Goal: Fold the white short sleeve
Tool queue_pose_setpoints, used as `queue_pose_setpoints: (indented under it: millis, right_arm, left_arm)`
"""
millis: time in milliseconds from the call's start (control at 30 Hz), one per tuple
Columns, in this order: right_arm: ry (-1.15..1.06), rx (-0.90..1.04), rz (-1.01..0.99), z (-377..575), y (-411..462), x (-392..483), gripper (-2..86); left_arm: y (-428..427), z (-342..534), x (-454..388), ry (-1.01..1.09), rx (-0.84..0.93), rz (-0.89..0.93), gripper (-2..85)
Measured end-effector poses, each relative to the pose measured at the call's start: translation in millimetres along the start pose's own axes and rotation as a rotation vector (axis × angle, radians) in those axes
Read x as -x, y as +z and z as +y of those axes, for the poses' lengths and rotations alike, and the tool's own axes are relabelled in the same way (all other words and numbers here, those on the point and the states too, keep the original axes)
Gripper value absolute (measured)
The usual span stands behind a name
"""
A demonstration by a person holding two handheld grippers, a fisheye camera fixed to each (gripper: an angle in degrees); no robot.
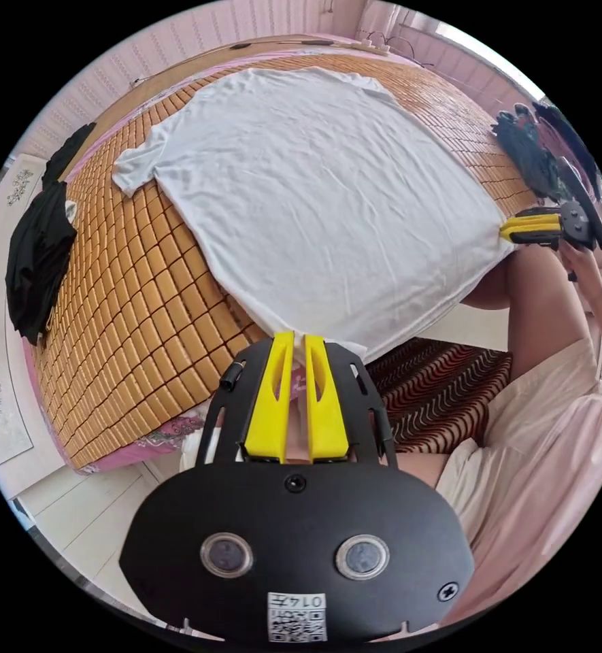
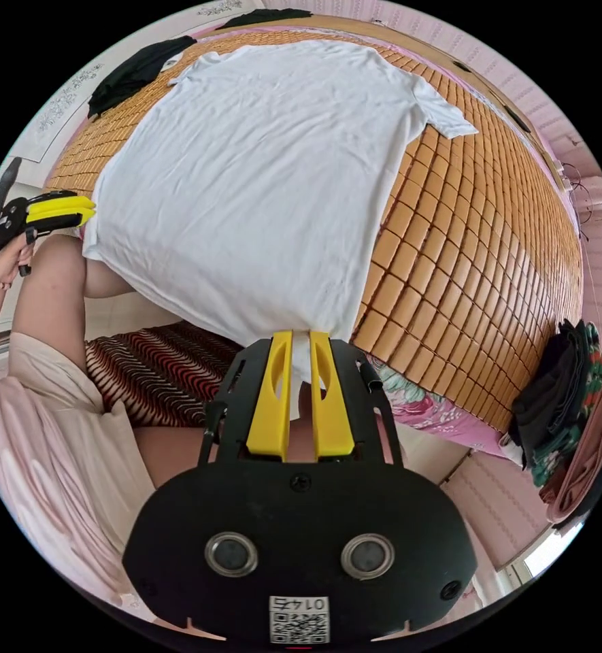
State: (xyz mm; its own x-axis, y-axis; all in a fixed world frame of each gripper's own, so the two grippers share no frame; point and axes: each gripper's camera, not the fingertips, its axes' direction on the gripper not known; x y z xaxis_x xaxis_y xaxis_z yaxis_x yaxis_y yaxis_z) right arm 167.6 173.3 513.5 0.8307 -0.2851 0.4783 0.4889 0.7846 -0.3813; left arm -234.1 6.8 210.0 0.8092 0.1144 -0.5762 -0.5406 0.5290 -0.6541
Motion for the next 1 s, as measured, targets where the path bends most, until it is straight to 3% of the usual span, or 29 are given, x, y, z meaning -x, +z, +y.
queue_pose_setpoints:
  millis: [200, 367, 567, 767, 1000]
  right_arm:
    - [0.091, 0.003, -0.036, 14.5, 2.9, -24.0, 0.8]
    - [0.103, 0.005, -0.12, 17.0, 5.8, -37.8, 0.8]
    - [0.104, -0.036, -0.116, 7.2, -16.9, -45.0, 4.1]
    - [-0.027, -0.165, -0.114, -64.4, -56.6, -27.6, 4.5]
    - [-0.315, -0.276, -0.19, -209.9, -85.7, 54.8, 2.7]
  left_arm:
    - [6.3, 27.7, 22.7, -0.147, 0.09, -0.007, -0.8]
    - [-19.7, 38.9, 41.3, -0.258, -0.048, 0.123, -0.5]
    - [-40.0, 25.5, 70.9, -0.328, -0.232, 0.088, -0.6]
    - [-44.2, -13.5, 122.6, -0.415, -0.323, 0.168, -0.7]
    - [-28.2, -54.3, 198.7, -0.574, -0.37, 0.238, -0.7]
